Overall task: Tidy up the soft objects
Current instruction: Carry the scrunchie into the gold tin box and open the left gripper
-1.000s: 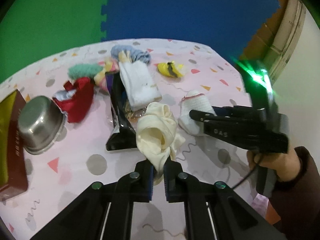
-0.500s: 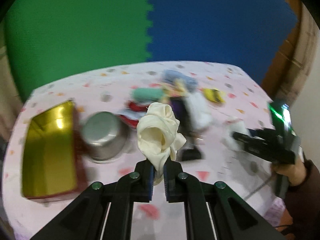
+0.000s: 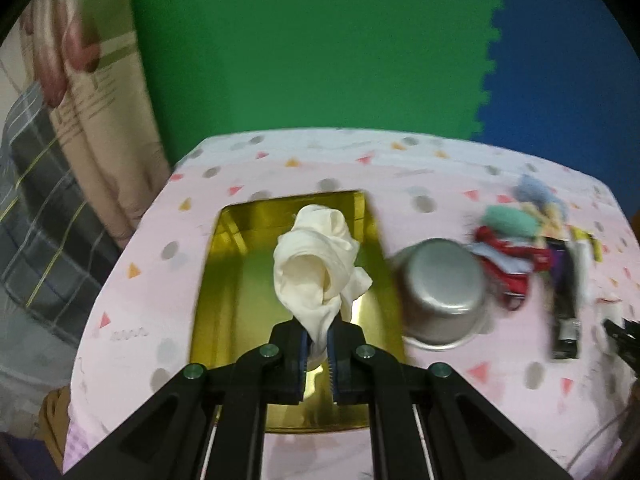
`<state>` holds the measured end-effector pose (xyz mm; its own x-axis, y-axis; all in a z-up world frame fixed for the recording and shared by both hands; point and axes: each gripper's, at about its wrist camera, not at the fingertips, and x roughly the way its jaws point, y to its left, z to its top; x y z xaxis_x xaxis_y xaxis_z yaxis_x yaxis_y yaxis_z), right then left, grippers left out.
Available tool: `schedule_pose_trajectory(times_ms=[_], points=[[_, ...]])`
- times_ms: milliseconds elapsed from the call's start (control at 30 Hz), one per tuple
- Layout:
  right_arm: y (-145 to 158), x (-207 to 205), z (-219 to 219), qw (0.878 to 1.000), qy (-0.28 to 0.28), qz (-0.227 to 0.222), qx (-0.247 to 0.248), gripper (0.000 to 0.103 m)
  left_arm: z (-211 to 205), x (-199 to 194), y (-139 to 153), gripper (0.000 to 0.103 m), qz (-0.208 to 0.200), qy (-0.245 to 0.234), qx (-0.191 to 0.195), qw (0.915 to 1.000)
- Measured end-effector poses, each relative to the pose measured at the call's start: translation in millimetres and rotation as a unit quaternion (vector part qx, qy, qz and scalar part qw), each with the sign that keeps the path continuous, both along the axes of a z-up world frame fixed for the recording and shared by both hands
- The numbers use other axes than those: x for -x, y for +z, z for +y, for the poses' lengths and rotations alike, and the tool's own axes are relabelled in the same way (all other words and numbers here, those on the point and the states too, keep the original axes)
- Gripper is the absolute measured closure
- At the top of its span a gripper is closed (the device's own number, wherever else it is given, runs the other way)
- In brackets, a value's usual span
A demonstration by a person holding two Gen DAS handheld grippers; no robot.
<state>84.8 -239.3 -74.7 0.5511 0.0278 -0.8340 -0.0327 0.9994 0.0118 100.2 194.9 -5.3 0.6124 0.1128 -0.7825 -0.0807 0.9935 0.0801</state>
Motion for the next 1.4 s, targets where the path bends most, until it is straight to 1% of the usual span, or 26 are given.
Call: schedule_pose_trajectory(times_ms=[200,333,433,600,633,700,733,767,833,967,1133,1233,1367,1400], points=[[0,1,-2,1.000,-0.003,-0.004,-0.004,0.069,30,-13,-31,0.095,0.040,0.025,0.010,0.9988],[0,1,-2,1.000,-0.004,-0.007,-0.005,0.069,34,-21,-40,0.095,0.051,0.026,0.000,0.9983],[0,2,-2,1.000,-0.006,-0.007,-0.005,0.069,41,-27,-49,0.093,0.065,0.035,-0.001,0.9973],[0,2,-2,1.000,-0.008,-0.006,-0.005,0.069,52,-30,-59,0.093,0.082,0.051,0.002,0.9953],[0,1,-2,1.000,-0.009,-0.006,-0.005,0.069,53,-29,-60,0.090,0.082,0.053,0.003,0.9952],[0,1,-2,1.000,-0.009,-0.006,-0.004,0.069,54,-28,-60,0.081,0.085,0.054,0.001,0.9949],[0,1,-2,1.000,-0.009,-0.006,-0.004,0.069,54,-28,-60,0.072,0.085,0.051,-0.001,0.9950],[0,1,-2,1.000,-0.009,-0.005,-0.005,0.069,54,-27,-60,0.065,0.083,0.049,-0.005,0.9953],[0,1,-2,1.000,-0.010,-0.004,-0.004,0.069,53,-23,-57,0.060,0.080,0.049,-0.011,0.9955],[0,0,-2,1.000,-0.012,-0.003,-0.001,0.069,51,-12,-48,0.059,0.064,0.048,-0.007,0.9968],[0,4,2,1.000,-0.013,-0.016,0.011,0.072,46,11,-32,0.059,0.028,0.053,-0.004,0.9982],[2,4,4,1.000,-0.014,-0.018,0.014,0.074,46,26,-27,0.059,0.016,0.068,-0.006,0.9975],[4,5,7,0.999,-0.017,-0.019,0.020,0.079,50,38,-26,0.059,0.006,0.082,0.010,0.9965],[6,5,7,0.999,-0.019,-0.018,0.021,0.079,51,41,-26,0.059,0.003,0.086,0.009,0.9963]])
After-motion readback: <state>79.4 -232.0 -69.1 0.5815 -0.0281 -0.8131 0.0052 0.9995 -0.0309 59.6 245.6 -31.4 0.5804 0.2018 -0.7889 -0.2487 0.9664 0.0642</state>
